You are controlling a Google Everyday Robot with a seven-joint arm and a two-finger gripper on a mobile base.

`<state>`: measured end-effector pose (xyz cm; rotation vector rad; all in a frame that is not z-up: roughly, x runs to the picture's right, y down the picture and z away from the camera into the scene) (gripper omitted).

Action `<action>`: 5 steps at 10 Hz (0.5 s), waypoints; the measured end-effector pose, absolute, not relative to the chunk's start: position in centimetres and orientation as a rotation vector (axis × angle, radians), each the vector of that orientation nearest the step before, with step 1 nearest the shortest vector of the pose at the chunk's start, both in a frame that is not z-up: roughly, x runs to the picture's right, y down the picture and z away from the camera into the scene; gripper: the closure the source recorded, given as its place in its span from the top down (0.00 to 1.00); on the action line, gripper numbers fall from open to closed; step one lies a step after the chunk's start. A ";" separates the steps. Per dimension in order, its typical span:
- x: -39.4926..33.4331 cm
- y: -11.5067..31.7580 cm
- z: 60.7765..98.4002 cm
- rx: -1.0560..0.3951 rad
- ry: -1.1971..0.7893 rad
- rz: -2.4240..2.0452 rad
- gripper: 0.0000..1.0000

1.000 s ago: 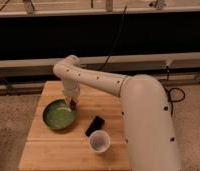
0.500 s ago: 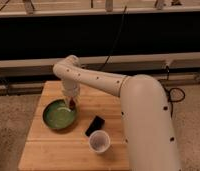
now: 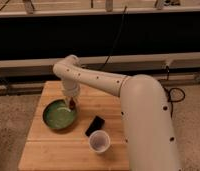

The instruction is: Place the pepper in the ceramic bowl

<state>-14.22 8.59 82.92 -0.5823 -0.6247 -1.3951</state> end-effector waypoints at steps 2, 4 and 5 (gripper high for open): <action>-14.2 8.5 82.9 -0.582 -0.626 -1.395 0.44; -14.2 8.5 82.9 -0.583 -0.627 -1.393 0.38; -14.3 8.5 82.9 -0.584 -0.628 -1.393 0.37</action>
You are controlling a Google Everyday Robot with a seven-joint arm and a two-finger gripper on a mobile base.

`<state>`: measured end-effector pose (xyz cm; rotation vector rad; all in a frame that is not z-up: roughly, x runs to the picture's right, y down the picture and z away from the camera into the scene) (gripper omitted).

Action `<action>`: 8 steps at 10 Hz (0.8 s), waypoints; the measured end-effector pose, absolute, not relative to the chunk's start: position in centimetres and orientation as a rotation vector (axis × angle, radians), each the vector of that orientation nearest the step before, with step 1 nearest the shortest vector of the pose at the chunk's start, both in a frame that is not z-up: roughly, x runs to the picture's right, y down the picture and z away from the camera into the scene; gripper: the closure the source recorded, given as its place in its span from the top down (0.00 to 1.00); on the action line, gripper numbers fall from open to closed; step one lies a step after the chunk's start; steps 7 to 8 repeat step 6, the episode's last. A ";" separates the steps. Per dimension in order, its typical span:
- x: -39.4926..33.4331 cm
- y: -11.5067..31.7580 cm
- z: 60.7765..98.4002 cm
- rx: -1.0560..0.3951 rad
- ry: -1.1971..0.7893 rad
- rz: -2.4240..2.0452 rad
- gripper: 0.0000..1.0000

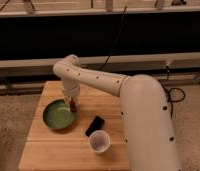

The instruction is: Place the pepper in the ceramic bowl

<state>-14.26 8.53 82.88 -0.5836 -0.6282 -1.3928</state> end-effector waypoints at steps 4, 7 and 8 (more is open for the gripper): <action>-14.3 8.4 82.9 -0.585 -0.631 -1.391 0.42; -14.3 8.4 82.9 -0.586 -0.632 -1.391 0.61; -14.3 8.4 82.9 -0.586 -0.632 -1.391 0.61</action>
